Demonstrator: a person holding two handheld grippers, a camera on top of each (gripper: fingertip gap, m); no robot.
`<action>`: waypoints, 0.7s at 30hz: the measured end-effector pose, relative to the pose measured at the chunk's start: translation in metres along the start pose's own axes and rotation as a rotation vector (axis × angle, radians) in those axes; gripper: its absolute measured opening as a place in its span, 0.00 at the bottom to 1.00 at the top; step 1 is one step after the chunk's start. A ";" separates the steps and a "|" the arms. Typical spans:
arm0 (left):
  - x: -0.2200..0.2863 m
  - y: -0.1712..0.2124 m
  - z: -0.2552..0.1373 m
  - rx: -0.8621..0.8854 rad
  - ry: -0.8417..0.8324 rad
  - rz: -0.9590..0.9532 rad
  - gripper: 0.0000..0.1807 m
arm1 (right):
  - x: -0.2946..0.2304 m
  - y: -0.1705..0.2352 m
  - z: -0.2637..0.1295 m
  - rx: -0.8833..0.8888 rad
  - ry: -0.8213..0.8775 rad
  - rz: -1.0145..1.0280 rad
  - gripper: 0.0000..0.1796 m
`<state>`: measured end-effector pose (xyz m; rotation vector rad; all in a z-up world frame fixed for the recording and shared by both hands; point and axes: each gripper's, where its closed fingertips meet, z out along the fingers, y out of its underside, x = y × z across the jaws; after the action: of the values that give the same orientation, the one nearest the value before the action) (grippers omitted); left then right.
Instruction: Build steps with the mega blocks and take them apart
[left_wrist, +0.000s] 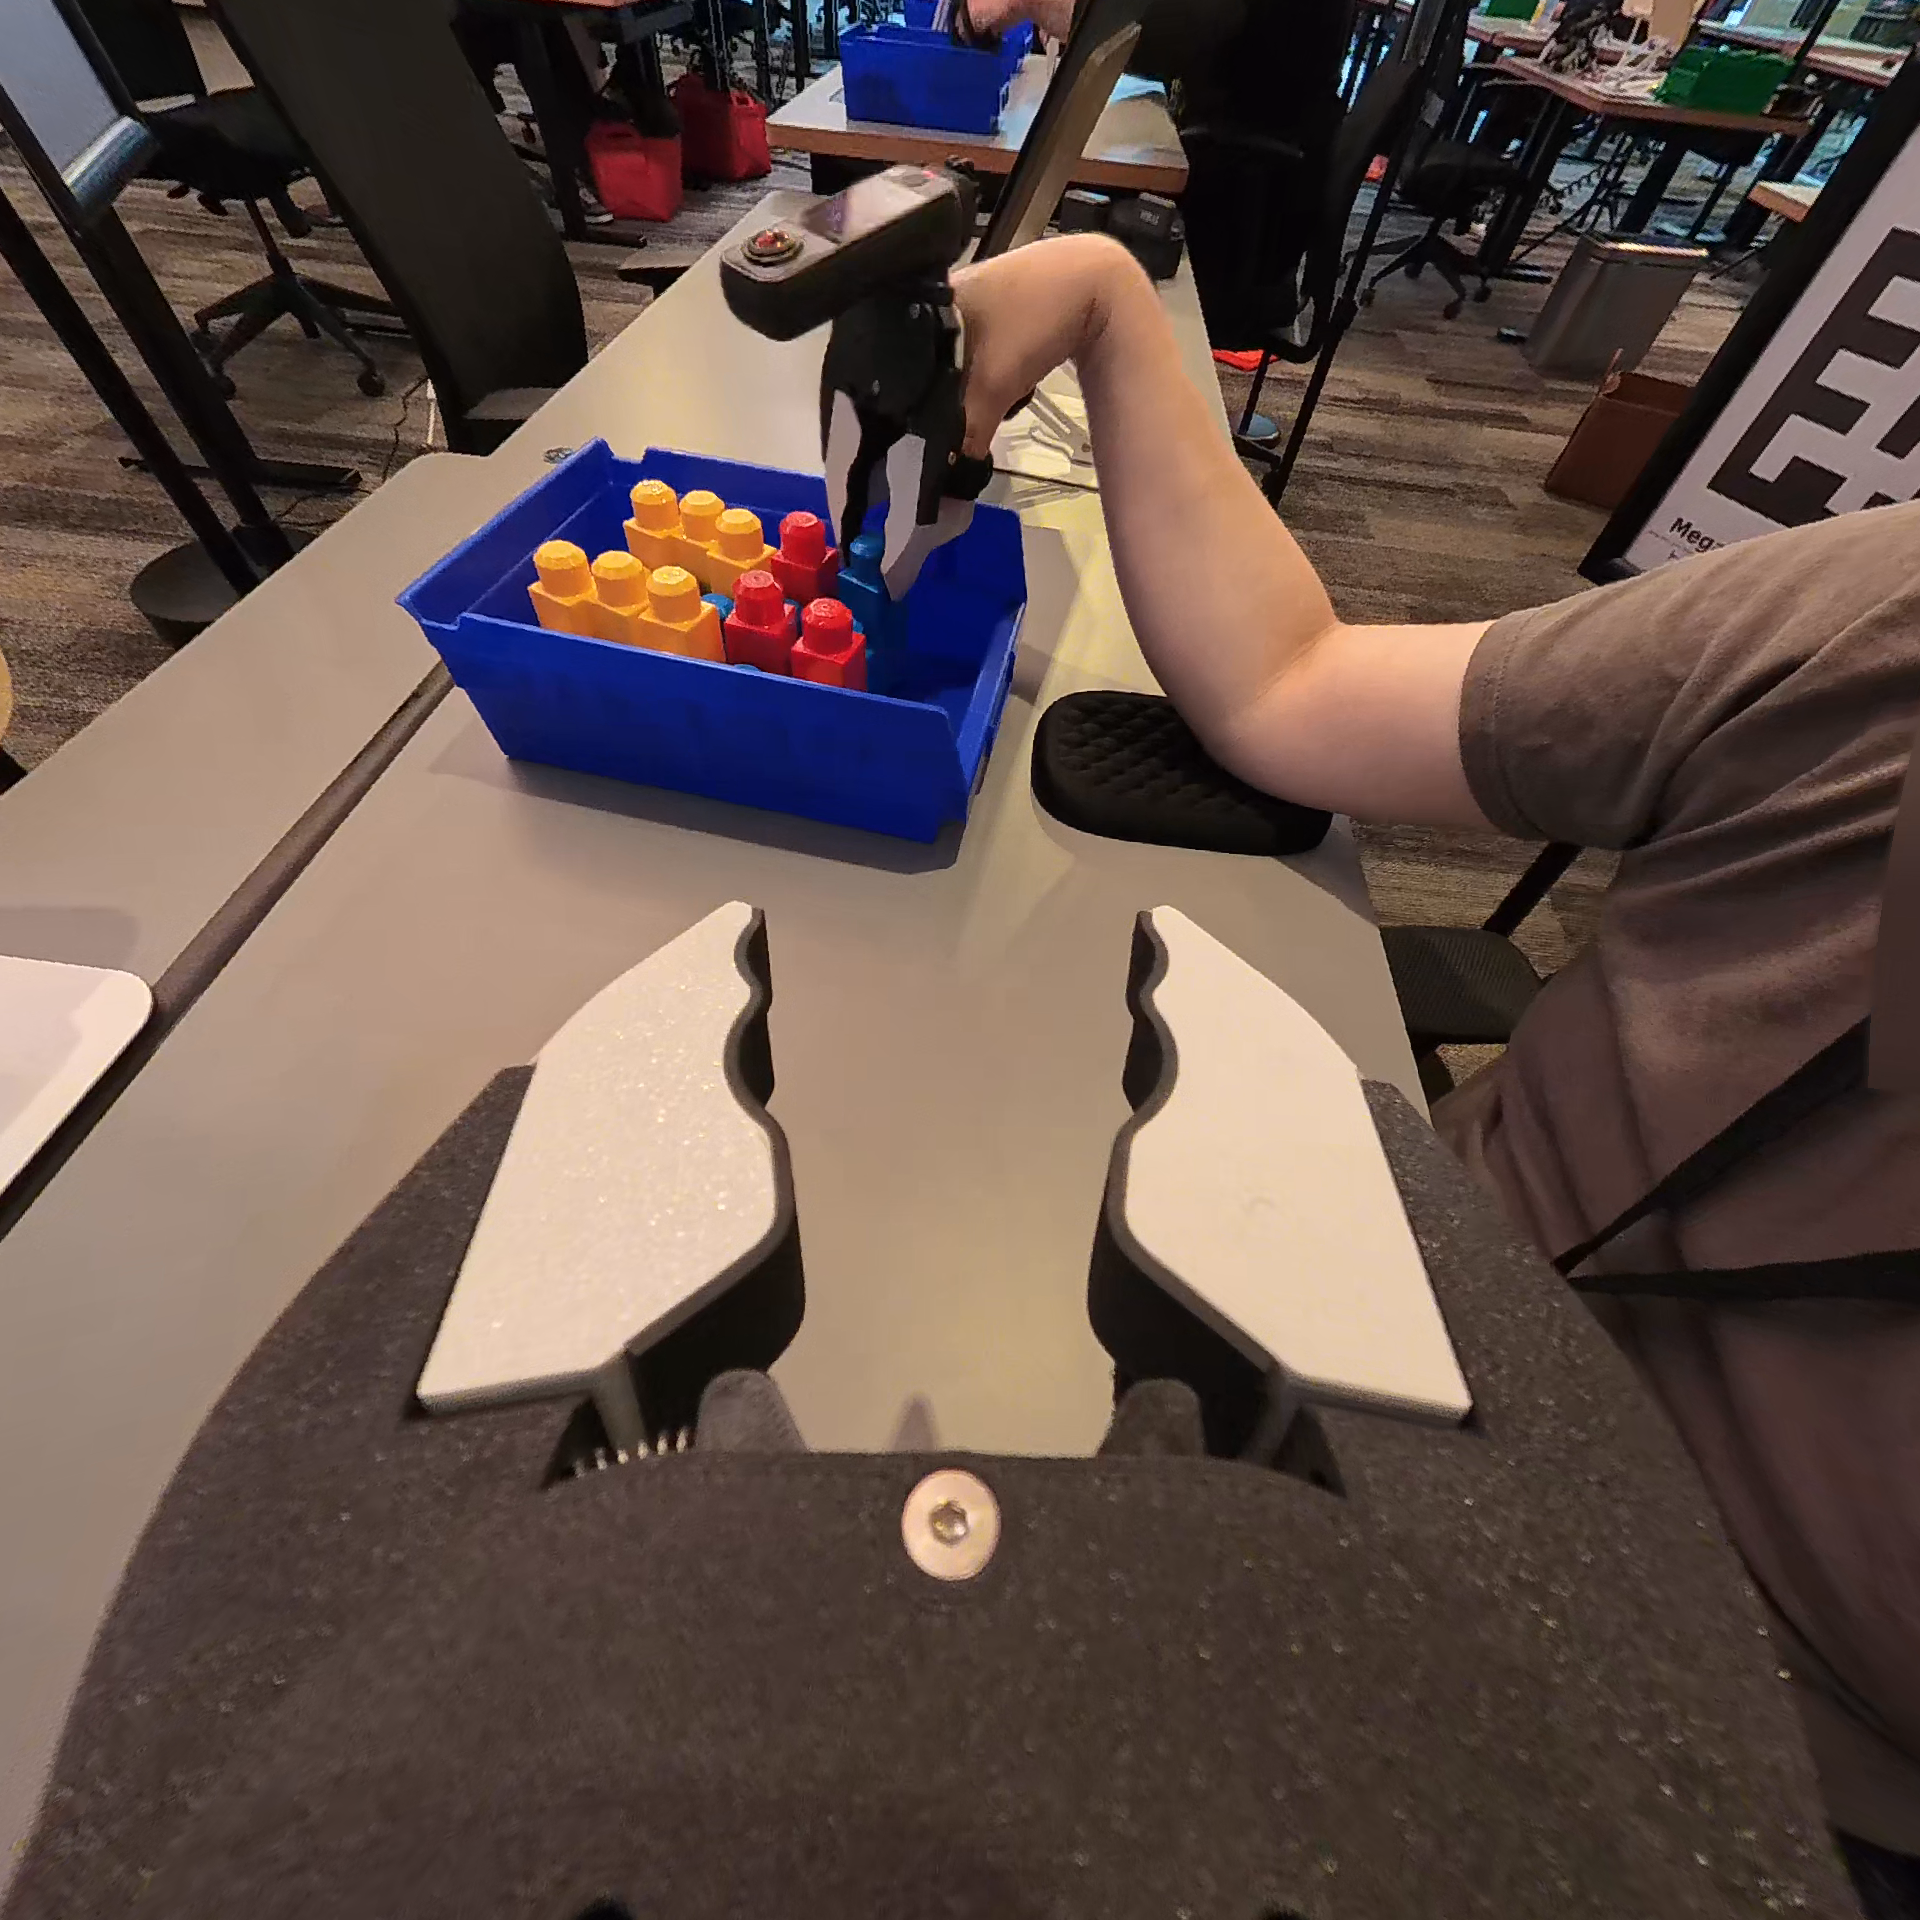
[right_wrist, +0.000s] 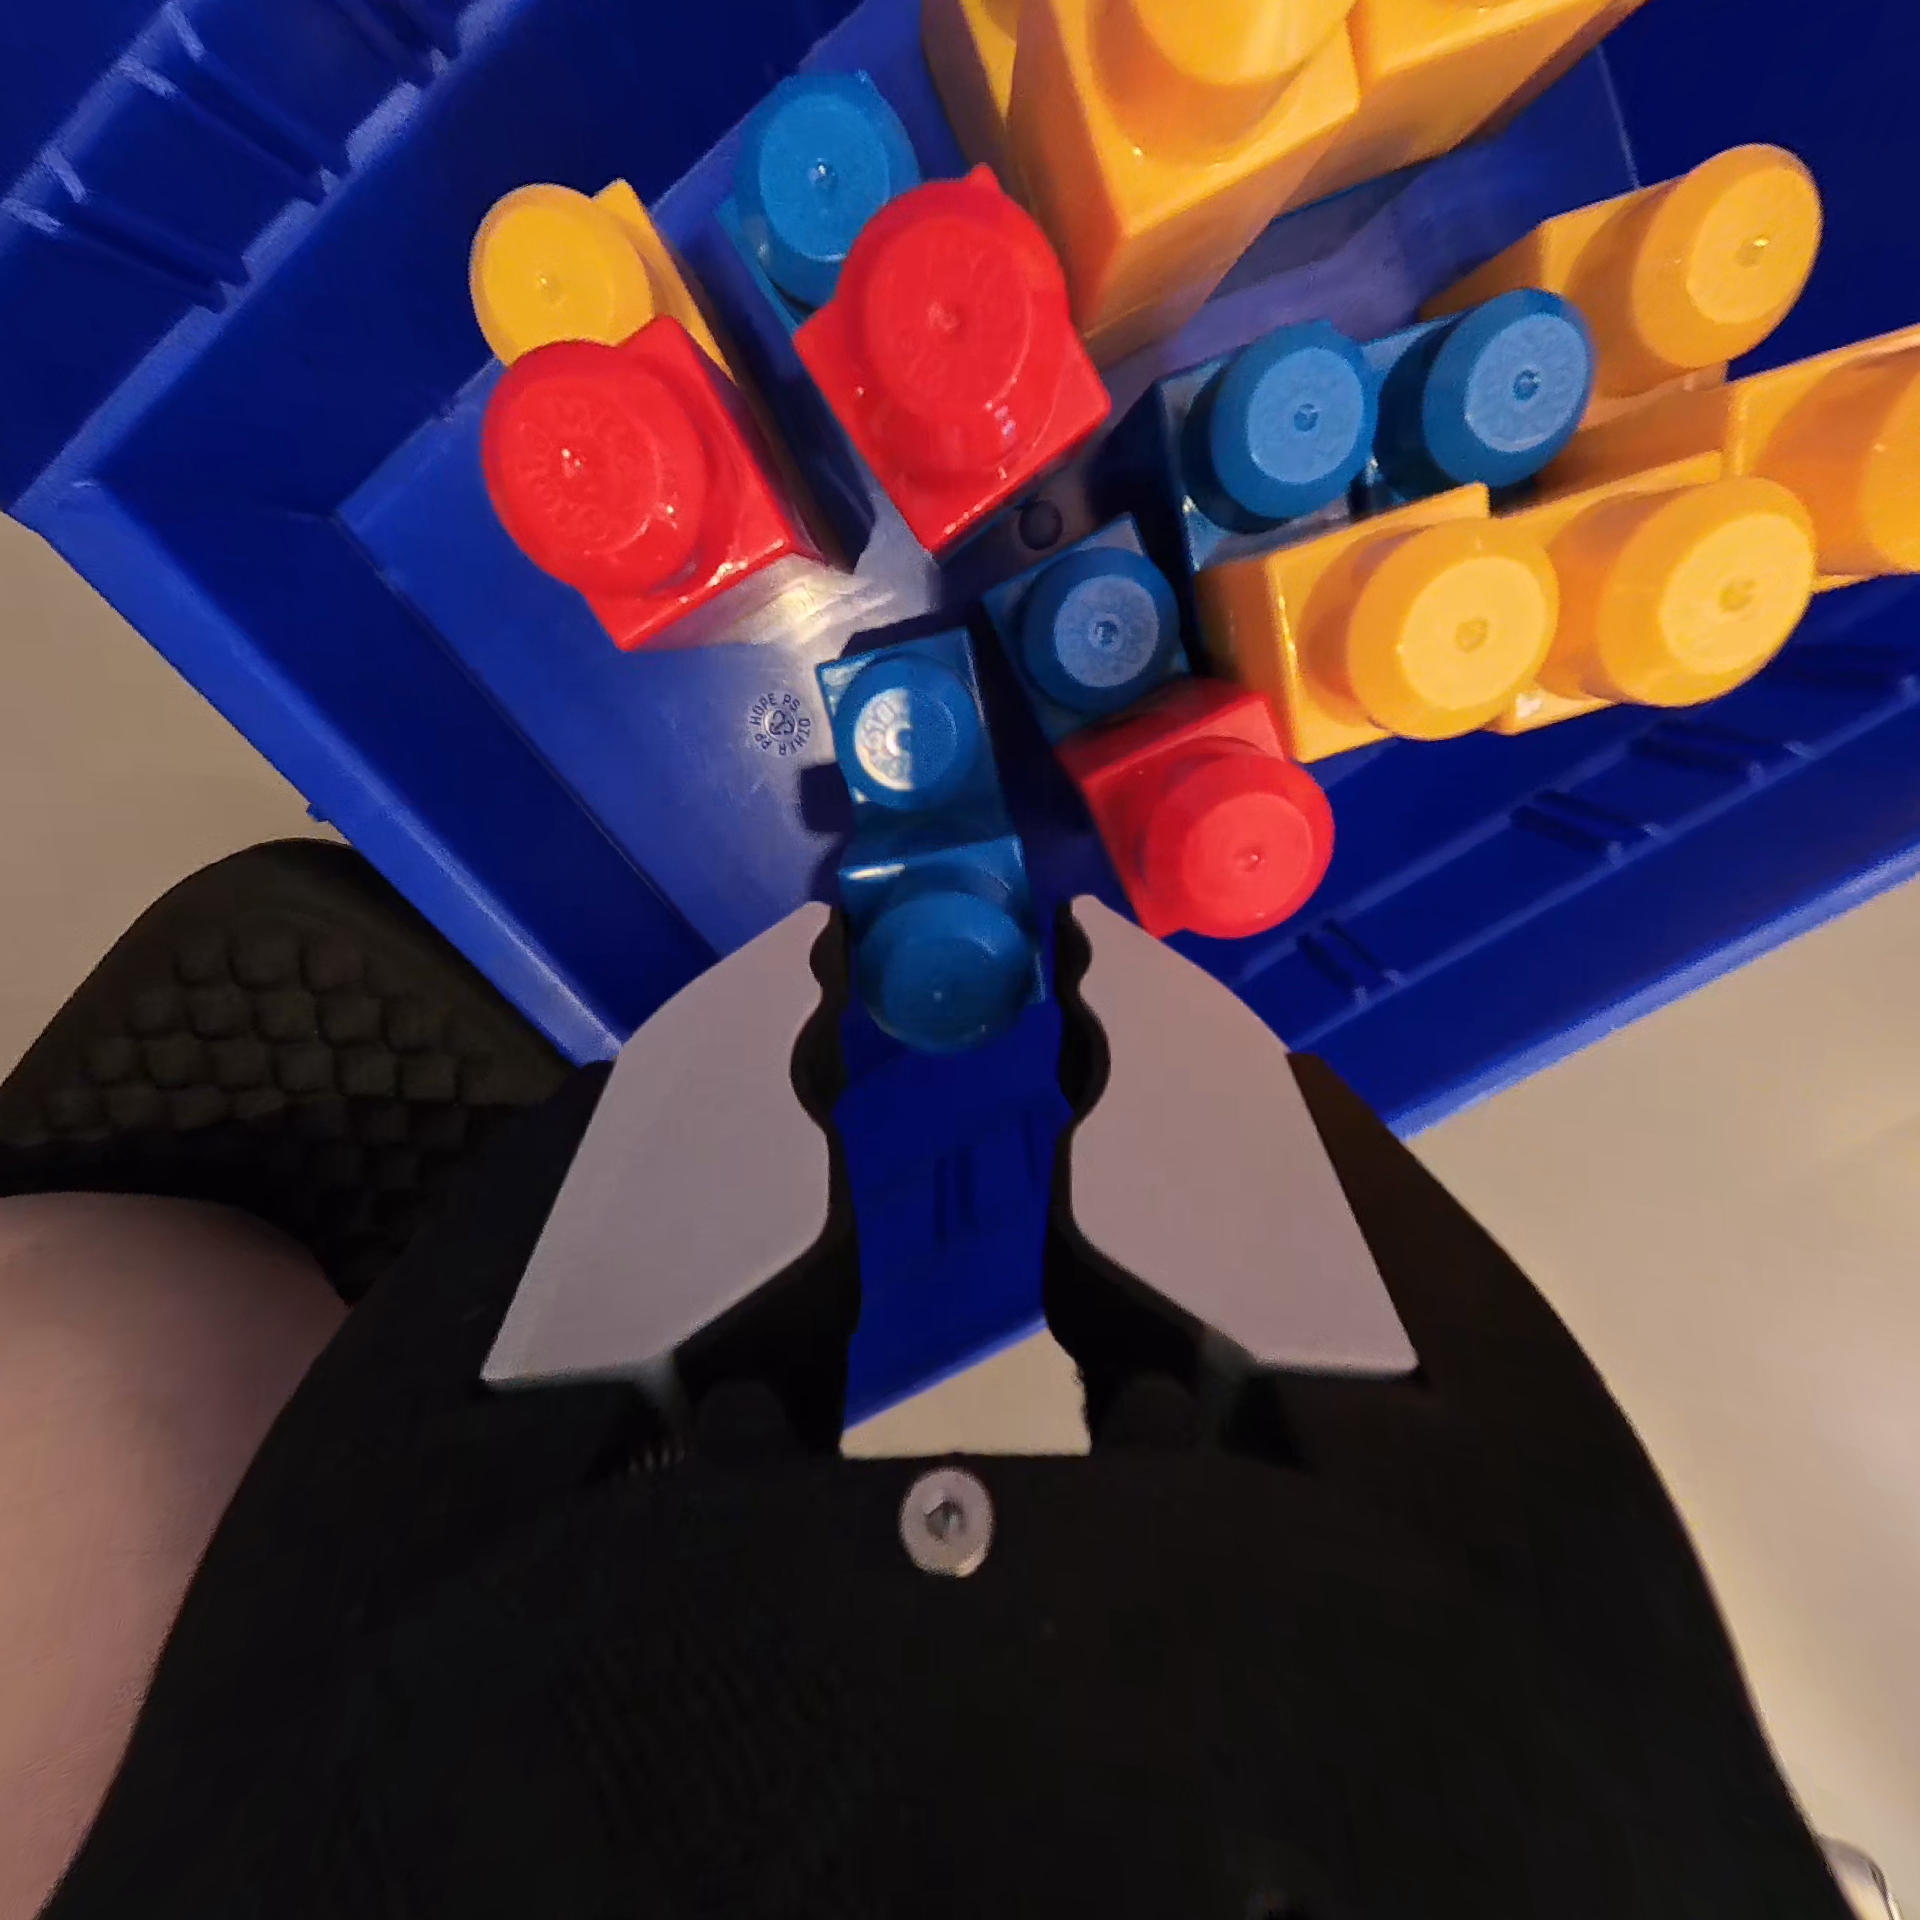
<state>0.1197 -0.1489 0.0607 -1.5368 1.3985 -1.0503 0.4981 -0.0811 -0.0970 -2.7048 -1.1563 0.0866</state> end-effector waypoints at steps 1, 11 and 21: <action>0.001 -0.001 0.000 0.003 0.000 0.003 0.37 | 0.001 0.002 -0.001 -0.005 0.015 0.000 0.23; -0.006 -0.009 -0.015 0.022 -0.063 0.034 0.36 | 0.008 0.003 -0.029 0.034 0.143 0.023 0.23; -0.037 -0.066 -0.191 0.453 -0.553 0.045 0.38 | 0.036 -0.059 -0.166 0.638 0.664 0.049 0.21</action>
<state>-0.0385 -0.1116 0.1856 -1.3108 0.7483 -0.7625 0.5034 -0.0418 0.0787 -1.9563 -0.6974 -0.3497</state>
